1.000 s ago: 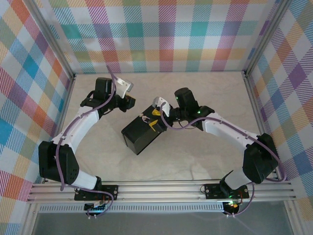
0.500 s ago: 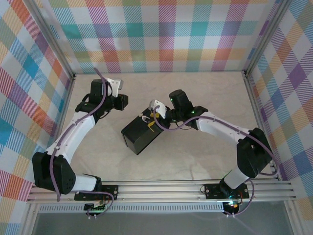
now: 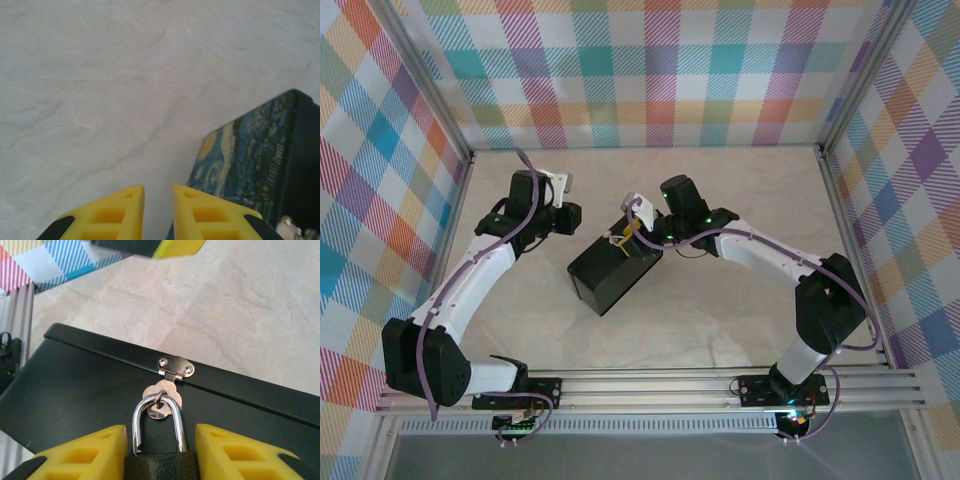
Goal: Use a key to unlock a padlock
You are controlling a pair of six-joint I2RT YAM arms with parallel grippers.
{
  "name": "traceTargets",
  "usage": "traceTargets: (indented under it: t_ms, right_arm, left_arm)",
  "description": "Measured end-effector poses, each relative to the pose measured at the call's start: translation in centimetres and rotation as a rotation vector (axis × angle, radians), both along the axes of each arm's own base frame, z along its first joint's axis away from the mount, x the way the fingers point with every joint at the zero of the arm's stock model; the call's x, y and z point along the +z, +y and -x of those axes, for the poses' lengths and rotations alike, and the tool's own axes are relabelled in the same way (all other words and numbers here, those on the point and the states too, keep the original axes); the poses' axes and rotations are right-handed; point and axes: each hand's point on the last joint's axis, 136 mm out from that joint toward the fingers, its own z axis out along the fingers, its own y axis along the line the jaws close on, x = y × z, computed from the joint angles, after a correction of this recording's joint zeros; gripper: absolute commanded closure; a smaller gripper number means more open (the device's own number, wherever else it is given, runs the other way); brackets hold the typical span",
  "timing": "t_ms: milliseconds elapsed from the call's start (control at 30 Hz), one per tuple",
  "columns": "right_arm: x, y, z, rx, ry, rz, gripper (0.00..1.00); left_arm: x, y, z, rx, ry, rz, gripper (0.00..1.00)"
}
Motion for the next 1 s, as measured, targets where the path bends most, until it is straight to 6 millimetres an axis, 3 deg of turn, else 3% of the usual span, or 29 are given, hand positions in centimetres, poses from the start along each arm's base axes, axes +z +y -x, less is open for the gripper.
traceTargets:
  t_ms: [67, 200, 433, 700, 1000]
  right_arm:
    - [0.1, -0.1, -0.1, -0.016, 0.038, -0.011, 0.59]
    - [0.4, -0.4, -0.5, -0.036, 0.075, -0.024, 0.45]
    - [0.6, -0.9, -0.3, -0.006, 0.061, -0.016, 0.37]
    - [1.2, -2.0, 1.2, 0.085, -0.09, 0.004, 0.36]
    - [0.0, -2.2, 1.2, 0.138, -0.155, 0.057, 0.37]
  left_arm:
    - [-0.3, -0.5, 0.6, -0.02, 0.018, -0.002, 0.8]
    - [-0.6, -1.0, 1.2, -0.037, 0.038, -0.004, 0.8]
    - [-0.7, -1.0, 1.3, -0.042, 0.041, -0.008, 0.8]
    - [-0.9, -0.9, 1.7, -0.052, 0.071, -0.028, 0.8]
    - [-1.2, -1.0, 2.0, -0.064, 0.088, -0.027, 0.81]
